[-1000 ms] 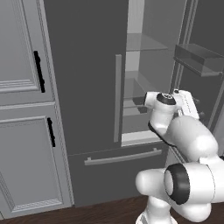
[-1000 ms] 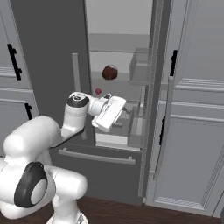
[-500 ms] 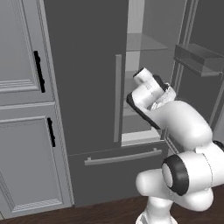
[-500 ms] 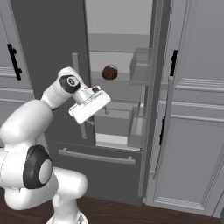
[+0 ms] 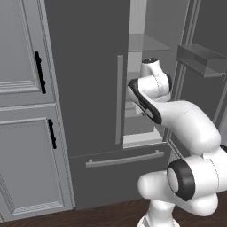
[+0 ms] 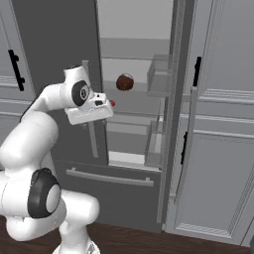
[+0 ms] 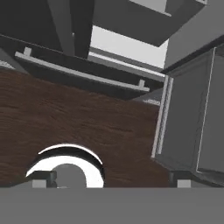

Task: Take the strawberry from the fridge and place it on top of the pancake, located on the dining counter.

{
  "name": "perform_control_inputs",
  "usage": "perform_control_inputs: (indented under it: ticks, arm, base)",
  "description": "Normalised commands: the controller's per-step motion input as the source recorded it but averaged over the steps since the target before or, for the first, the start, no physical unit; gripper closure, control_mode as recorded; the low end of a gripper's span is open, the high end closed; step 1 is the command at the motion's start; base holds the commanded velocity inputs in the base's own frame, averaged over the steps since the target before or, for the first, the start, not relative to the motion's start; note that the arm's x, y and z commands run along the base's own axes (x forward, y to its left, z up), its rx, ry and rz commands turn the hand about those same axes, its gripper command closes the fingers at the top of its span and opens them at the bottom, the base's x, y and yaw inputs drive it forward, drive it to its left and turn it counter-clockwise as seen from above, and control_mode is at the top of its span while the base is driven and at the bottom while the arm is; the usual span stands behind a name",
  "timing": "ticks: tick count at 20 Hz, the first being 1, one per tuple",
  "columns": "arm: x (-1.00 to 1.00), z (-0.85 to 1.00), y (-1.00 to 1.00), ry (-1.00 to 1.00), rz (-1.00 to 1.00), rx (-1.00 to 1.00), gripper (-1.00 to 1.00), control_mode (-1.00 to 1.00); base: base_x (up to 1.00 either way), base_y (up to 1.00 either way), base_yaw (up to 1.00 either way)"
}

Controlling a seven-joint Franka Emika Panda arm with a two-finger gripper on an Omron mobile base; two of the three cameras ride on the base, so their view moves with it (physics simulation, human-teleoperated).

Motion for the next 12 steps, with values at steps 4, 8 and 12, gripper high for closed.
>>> perform_control_inputs:
  ticks: [4, 8, 12]
  arm:
    - [0.04, -0.08, 0.05, -0.46, -0.20, 0.07, -1.00, -1.00]
    - [-0.01, 0.00, 0.00, -0.41, -0.10, 0.00, -1.00, -1.00]
    - [-0.16, 0.00, 0.00, -0.15, 0.00, 0.00, -1.00, -1.00]
  base:
    - [0.00, 0.00, 0.00]
    - [0.00, 0.00, 0.00]
    - [0.00, 0.00, 0.00]
